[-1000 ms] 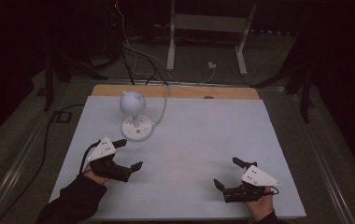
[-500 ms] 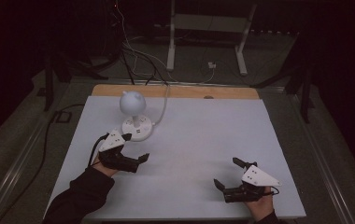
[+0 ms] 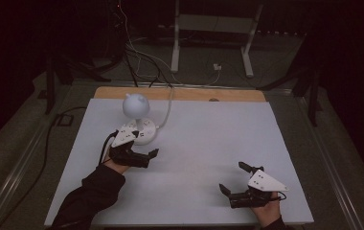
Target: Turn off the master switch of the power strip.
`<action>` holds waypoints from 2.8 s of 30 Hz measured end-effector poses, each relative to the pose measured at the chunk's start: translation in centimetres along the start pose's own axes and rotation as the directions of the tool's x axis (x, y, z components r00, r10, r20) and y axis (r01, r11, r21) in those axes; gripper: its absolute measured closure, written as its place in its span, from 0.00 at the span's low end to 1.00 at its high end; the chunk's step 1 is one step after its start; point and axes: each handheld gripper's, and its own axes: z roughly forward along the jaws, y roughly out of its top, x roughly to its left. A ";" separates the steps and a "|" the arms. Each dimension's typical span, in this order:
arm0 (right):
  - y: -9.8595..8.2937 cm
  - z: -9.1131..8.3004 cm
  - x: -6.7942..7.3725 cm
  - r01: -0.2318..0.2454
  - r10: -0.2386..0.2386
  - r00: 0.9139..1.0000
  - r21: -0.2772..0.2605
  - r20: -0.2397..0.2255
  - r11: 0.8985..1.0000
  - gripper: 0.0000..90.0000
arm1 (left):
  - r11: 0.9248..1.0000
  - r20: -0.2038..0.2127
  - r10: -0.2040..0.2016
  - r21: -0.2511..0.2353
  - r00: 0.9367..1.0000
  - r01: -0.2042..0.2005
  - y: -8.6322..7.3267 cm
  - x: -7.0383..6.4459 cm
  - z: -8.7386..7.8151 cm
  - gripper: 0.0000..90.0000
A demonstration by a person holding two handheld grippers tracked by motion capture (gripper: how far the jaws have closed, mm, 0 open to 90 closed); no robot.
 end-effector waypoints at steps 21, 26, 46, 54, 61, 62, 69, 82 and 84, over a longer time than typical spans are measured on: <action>-0.1 0.0 -0.1 -0.010 0.010 1.000 0.002 -0.009 1.000 0.00 | 0.996 -0.077 -0.078 0.026 0.994 0.081 0.6 0.9 3.3 0.00; -0.1 -0.1 -0.1 -0.011 0.011 1.000 0.001 -0.007 1.000 0.00 | 0.995 -0.111 -0.085 0.038 0.990 0.089 0.7 1.1 4.0 0.06; -0.1 -0.2 -0.2 -0.014 0.014 1.000 -0.003 -0.009 1.000 0.00 | 0.996 -0.172 -0.067 0.042 0.983 0.075 0.3 1.7 6.2 0.65; -0.1 -0.3 -0.2 -0.012 0.012 1.000 -0.006 -0.009 1.000 0.00 | 0.994 -0.238 -0.072 0.065 0.969 0.090 0.1 2.1 7.1 0.80; -0.1 -0.3 -0.2 -0.017 0.017 1.000 -0.005 -0.013 1.000 0.00 | 0.995 -0.253 -0.066 0.058 0.965 0.083 -0.2 2.6 7.3 0.94; -0.1 -0.3 -0.2 -0.014 0.014 1.000 -0.005 -0.013 1.000 0.00 | 0.994 -0.253 -0.071 0.058 0.965 0.088 -0.3 2.7 7.3 0.97; -0.1 -0.2 -0.2 -0.011 0.011 1.000 -0.002 -0.012 1.000 0.00 | 0.993 -0.285 -0.070 0.074 0.956 0.095 -0.5 3.2 7.8 1.00; -0.1 -0.3 -0.2 -0.010 0.010 1.000 -0.001 -0.012 1.000 0.00 | 0.990 -0.361 0.049 0.142 0.931 0.002 -0.5 1.4 9.1 1.00; -0.1 -0.3 -0.2 -0.011 0.011 1.000 0.000 -0.011 1.000 0.00 | 0.986 -0.392 0.106 0.161 0.914 -0.045 -0.4 0.8 9.3 1.00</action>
